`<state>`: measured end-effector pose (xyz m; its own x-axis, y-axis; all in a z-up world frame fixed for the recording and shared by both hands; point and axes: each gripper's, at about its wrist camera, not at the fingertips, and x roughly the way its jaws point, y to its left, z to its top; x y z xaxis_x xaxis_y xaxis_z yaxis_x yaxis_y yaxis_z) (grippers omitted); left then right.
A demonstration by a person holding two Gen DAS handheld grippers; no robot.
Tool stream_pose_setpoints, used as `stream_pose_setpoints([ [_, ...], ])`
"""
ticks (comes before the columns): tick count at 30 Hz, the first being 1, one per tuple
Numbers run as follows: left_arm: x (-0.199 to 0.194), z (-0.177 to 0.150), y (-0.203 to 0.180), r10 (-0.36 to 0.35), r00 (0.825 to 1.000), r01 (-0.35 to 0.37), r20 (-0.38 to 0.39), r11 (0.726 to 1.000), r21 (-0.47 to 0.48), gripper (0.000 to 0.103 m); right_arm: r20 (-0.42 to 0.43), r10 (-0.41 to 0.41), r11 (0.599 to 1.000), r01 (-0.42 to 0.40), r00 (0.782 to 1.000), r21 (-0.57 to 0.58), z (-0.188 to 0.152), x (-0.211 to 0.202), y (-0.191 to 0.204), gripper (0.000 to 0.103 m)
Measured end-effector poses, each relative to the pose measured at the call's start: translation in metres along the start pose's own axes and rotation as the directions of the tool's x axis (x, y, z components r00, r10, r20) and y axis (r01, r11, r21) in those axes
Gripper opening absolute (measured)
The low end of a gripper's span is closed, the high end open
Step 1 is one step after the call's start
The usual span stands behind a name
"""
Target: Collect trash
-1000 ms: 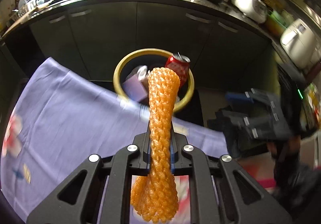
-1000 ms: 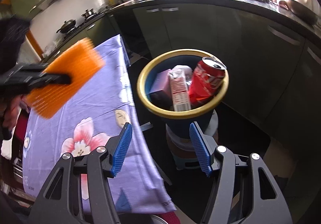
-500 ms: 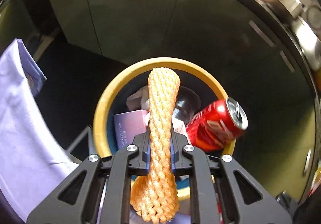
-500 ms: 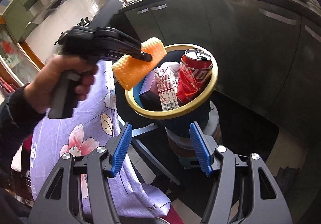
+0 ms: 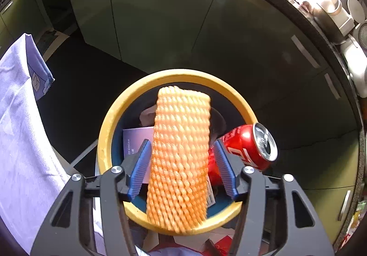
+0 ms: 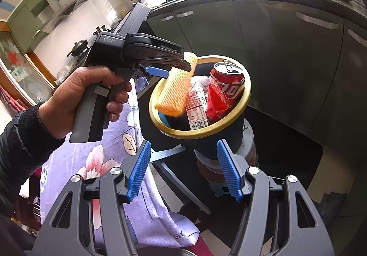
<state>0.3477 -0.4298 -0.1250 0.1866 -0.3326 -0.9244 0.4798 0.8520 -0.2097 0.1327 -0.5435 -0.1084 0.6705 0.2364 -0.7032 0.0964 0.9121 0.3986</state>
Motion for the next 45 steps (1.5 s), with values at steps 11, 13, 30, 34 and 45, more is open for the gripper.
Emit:
stream_pose_setpoints([
  [11,-0.023,0.001,0.001,-0.003,0.998,0.0,0.055,0.998,0.056,0.06,0.016,0.004,1.0,-0.004,1.0,-0.007,-0.002,-0.009,0.005,0.06],
  [13,-0.026,0.0,0.002,-0.005,0.998,0.001,0.068,0.998,0.067,0.063,0.016,0.004,1.0,-0.004,1.0,-0.009,-0.002,-0.009,0.006,0.06],
  [30,-0.086,-0.065,0.006,-0.099,0.974,0.061,0.206,0.982,0.18,0.084,0.025,-0.03,0.997,0.031,0.999,-0.065,-0.013,-0.026,0.021,0.065],
  [34,-0.126,-0.109,0.006,-0.105,0.946,0.037,0.305,0.975,0.22,0.092,0.033,-0.059,0.995,0.061,0.998,-0.082,-0.019,-0.033,0.023,0.072],
  [45,-0.248,-0.257,0.043,0.101,0.795,-0.172,0.598,0.983,0.063,0.096,0.078,-0.061,0.976,0.076,0.995,-0.205,-0.038,-0.052,0.062,0.091],
])
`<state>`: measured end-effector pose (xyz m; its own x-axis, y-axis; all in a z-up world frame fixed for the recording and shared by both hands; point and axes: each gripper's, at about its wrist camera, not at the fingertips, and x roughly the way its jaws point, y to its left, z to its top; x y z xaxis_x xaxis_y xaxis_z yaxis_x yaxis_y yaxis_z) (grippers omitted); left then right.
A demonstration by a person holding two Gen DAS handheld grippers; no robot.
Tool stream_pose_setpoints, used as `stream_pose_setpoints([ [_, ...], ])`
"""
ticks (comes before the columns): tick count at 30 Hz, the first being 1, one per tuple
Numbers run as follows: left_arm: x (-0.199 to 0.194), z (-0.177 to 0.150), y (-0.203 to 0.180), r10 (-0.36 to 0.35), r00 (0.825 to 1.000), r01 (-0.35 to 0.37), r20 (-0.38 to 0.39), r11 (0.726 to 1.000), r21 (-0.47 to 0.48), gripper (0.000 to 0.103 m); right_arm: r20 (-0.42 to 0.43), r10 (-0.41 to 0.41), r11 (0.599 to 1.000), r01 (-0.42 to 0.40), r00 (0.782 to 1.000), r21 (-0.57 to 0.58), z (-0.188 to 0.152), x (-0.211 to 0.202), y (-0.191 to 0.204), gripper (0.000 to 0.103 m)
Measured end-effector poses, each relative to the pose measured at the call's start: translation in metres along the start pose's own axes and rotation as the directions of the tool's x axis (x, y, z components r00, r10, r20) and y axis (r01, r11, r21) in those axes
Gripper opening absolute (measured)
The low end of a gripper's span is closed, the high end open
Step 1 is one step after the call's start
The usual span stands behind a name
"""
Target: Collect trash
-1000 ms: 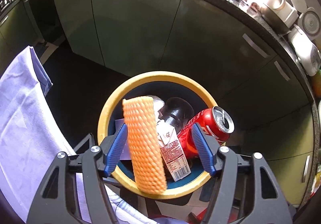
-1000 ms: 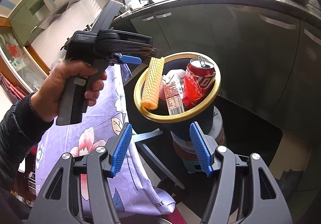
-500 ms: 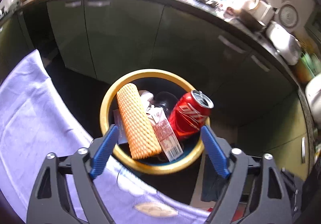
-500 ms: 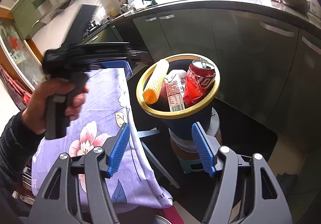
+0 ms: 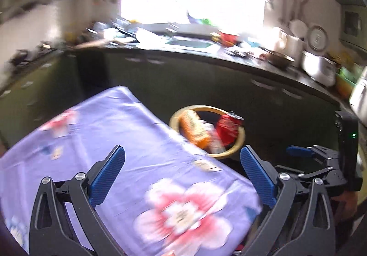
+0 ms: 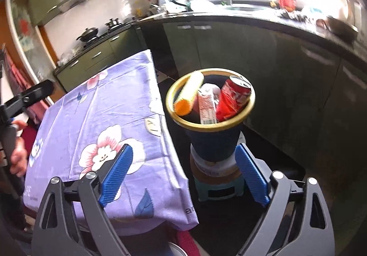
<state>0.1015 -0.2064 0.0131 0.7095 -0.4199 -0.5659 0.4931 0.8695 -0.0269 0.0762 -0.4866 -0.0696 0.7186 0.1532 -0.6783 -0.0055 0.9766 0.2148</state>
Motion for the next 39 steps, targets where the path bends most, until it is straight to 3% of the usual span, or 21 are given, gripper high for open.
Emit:
stream_pose_setpoints([
  [5,-0.068,-0.029,0.033,0.164,0.981,-0.157,0.104,0.985,-0.069,0.096,0.035,-0.008,0.996,0.011,0.999,-0.087,-0.004,-0.014,0.027,0.096],
  [13,-0.134,-0.076,0.07,0.271,0.957,-0.249,0.105,0.951,-0.184,0.096,0.081,-0.061,0.985,0.073,0.995,-0.156,-0.01,-0.034,0.052,0.098],
  [23,-0.164,-0.097,0.07,0.297,0.946,-0.268,0.128,0.942,-0.203,0.096,0.135,-0.063,0.97,0.092,0.989,-0.226,-0.015,-0.06,0.081,0.098],
  [39,-0.169,-0.102,0.068,0.315,0.94,-0.283,0.129,0.934,-0.218,0.096,0.131,-0.056,0.973,0.084,0.99,-0.214,-0.016,-0.061,0.078,0.098],
])
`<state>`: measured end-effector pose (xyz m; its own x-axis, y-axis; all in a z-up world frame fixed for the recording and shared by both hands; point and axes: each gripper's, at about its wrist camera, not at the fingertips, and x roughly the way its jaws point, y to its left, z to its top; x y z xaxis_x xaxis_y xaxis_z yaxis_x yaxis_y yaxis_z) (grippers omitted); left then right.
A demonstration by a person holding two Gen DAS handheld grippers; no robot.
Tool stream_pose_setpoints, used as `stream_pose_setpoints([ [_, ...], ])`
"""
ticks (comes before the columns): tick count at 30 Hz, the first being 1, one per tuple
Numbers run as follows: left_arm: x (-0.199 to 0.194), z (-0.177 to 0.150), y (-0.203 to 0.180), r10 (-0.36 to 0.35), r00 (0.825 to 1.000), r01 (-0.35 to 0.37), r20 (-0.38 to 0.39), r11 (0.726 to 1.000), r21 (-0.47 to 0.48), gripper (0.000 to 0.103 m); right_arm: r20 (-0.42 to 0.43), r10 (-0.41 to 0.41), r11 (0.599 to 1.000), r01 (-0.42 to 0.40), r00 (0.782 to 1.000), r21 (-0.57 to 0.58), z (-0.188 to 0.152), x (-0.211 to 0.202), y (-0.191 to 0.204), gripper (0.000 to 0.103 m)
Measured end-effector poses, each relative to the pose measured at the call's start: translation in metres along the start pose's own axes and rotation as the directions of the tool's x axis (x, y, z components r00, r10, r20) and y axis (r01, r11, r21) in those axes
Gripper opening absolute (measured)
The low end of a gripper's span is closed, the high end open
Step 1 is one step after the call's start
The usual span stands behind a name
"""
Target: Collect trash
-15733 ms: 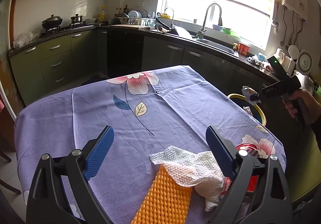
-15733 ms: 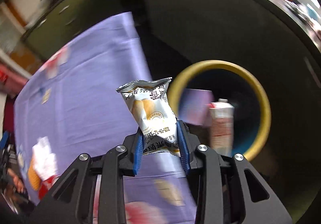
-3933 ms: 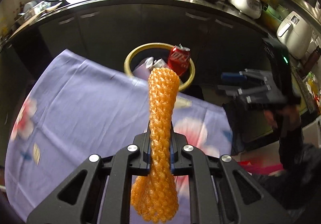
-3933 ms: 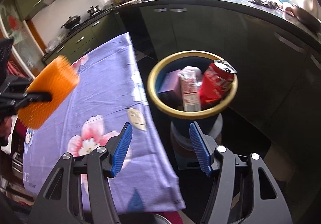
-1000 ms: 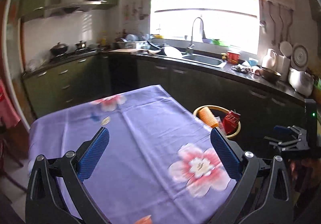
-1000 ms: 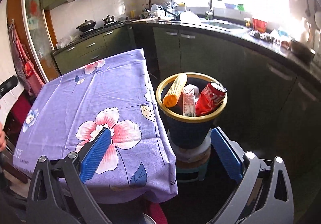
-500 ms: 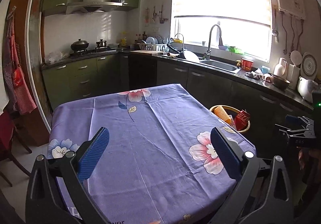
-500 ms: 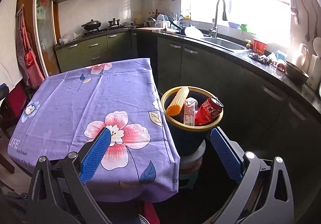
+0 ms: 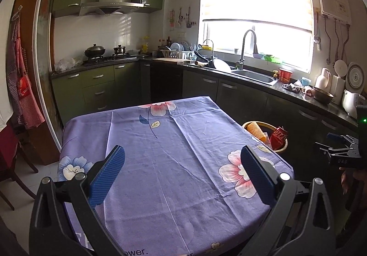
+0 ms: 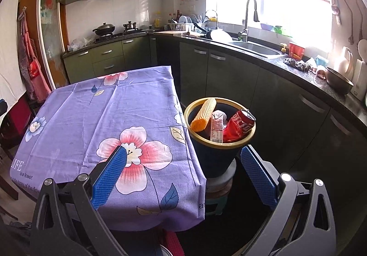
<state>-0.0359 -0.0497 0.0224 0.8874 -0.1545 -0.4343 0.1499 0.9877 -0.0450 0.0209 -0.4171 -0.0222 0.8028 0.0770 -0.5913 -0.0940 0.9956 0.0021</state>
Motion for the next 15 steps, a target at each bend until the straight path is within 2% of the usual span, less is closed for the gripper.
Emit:
stream_pose_setpoints([
  [15,0.0038,-0.0022,-0.0008,-0.006,1.0,0.006,-0.015,1.0,0.001,0.096,-0.006,0.002,1.0,-0.002,1.0,0.006,-0.0002,0.0042,-0.0021,0.098],
])
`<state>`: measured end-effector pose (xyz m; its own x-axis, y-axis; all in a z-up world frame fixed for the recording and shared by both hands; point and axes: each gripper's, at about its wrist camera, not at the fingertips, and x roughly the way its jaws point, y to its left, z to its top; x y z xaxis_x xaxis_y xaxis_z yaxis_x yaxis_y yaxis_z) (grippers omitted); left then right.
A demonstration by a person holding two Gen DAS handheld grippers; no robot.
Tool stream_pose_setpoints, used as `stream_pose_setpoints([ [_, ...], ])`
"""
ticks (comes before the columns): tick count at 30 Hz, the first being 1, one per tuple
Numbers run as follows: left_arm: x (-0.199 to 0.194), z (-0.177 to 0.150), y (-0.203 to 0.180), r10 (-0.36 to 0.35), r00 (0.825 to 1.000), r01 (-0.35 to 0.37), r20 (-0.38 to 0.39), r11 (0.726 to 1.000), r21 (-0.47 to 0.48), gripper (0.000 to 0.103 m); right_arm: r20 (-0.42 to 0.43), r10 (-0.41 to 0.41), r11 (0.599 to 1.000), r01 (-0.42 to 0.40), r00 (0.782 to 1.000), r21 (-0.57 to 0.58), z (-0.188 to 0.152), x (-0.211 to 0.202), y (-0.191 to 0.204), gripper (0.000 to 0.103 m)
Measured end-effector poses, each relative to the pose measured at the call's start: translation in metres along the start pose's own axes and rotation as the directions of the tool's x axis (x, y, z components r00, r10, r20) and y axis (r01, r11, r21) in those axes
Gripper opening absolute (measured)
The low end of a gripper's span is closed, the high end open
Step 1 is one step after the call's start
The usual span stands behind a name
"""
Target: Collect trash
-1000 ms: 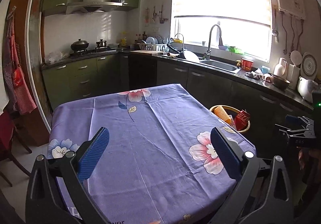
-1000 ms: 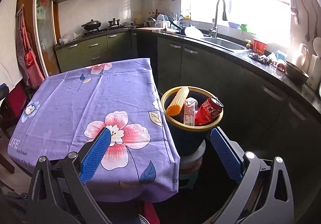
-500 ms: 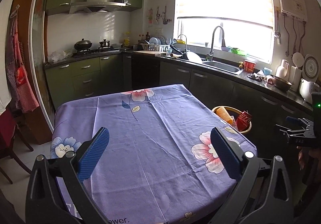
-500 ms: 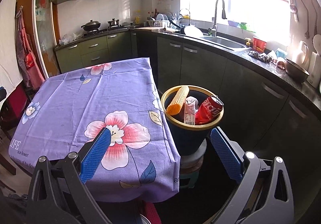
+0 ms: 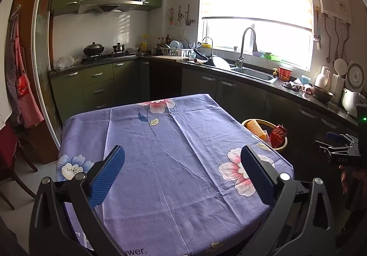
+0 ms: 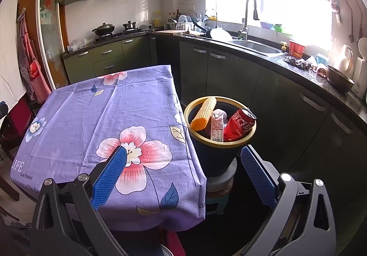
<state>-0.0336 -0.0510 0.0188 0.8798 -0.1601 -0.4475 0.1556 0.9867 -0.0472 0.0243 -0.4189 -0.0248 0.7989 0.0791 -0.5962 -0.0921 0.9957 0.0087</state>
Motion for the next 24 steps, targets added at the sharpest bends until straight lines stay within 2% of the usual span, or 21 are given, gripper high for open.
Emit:
stream_pose_setpoints([
  [24,0.0063,-0.0029,-0.006,-0.018,0.999,0.018,-0.029,1.0,0.018,0.096,-0.008,0.002,1.0,-0.002,1.0,0.008,-0.0004,0.0033,0.001,0.098],
])
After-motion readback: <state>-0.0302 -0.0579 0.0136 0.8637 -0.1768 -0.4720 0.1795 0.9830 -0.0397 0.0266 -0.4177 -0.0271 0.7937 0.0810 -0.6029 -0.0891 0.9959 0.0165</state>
